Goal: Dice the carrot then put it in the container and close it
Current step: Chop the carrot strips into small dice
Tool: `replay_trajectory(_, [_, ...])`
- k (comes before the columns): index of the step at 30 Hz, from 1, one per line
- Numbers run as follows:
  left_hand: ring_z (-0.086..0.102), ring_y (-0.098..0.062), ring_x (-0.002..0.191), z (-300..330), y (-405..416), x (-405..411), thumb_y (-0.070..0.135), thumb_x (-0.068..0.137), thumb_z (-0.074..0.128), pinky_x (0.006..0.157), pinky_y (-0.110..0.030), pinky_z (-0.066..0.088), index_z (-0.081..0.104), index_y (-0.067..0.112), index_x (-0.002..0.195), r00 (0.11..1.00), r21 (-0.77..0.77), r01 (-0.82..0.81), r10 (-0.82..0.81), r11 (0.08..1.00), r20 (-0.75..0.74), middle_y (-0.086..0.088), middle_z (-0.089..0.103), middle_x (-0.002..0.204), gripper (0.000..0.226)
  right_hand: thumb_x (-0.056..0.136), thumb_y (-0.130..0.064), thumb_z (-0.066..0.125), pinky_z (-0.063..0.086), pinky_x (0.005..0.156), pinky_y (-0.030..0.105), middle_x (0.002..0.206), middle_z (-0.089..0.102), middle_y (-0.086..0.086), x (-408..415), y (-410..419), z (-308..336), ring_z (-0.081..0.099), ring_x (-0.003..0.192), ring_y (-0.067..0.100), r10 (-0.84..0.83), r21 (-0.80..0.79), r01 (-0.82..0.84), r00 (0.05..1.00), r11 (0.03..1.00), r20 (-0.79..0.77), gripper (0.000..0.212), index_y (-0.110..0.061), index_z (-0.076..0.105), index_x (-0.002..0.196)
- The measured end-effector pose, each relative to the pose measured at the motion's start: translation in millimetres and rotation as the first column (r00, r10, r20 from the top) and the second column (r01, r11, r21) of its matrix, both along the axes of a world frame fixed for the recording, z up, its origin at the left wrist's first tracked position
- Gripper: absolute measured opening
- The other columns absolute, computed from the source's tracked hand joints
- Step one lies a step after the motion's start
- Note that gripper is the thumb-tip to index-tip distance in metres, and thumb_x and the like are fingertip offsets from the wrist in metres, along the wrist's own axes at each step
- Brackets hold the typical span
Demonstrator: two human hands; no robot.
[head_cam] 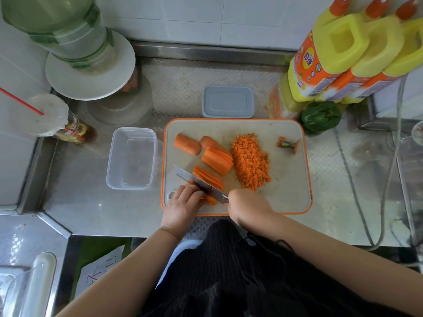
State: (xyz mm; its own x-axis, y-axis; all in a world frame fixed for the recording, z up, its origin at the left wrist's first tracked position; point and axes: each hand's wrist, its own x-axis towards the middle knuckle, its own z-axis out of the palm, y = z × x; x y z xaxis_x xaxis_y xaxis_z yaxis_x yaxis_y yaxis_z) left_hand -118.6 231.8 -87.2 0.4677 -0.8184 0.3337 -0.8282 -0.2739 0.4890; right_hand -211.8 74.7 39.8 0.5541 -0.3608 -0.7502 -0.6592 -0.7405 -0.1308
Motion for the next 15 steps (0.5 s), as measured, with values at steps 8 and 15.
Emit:
replay_trajectory(8, [0.056, -0.026, 0.095, -11.5, 4.6, -2.6, 0.01, 0.087, 0.067, 0.086, -0.036, 0.05, 0.072, 0.008, 0.096, 1.0, 0.016, -0.016, 0.016, 1.0, -0.001, -0.006, 0.064, 0.104, 0.011, 0.087, 0.006, 0.048, 0.044, 0.068, 0.033, 0.101, 0.065, 0.011, 14.5, 5.6, -2.3, 0.063, 0.095, 0.031, 0.014, -0.009, -0.014, 0.997, 1.0, -0.081, 0.025, -0.005, 0.063, 0.104])
replay_trajectory(15, [0.057, -0.025, 0.098, -5.4, 7.3, -0.1, 0.009, 0.088, 0.06, 0.089, -0.035, 0.049, 0.072, 0.01, 0.1, 1.0, 0.044, 0.03, -0.031, 0.999, 0.006, -0.007, 0.066, 0.103, 0.017, 0.093, -0.008, 0.047, 0.044, 0.064, 0.032, 0.093, 0.064, 0.009, 3.5, 6.6, -18.7, 0.062, 0.086, 0.03, -0.037, 0.024, 0.036, 0.999, 0.999, 0.021, 0.013, -0.013, 0.055, 0.084])
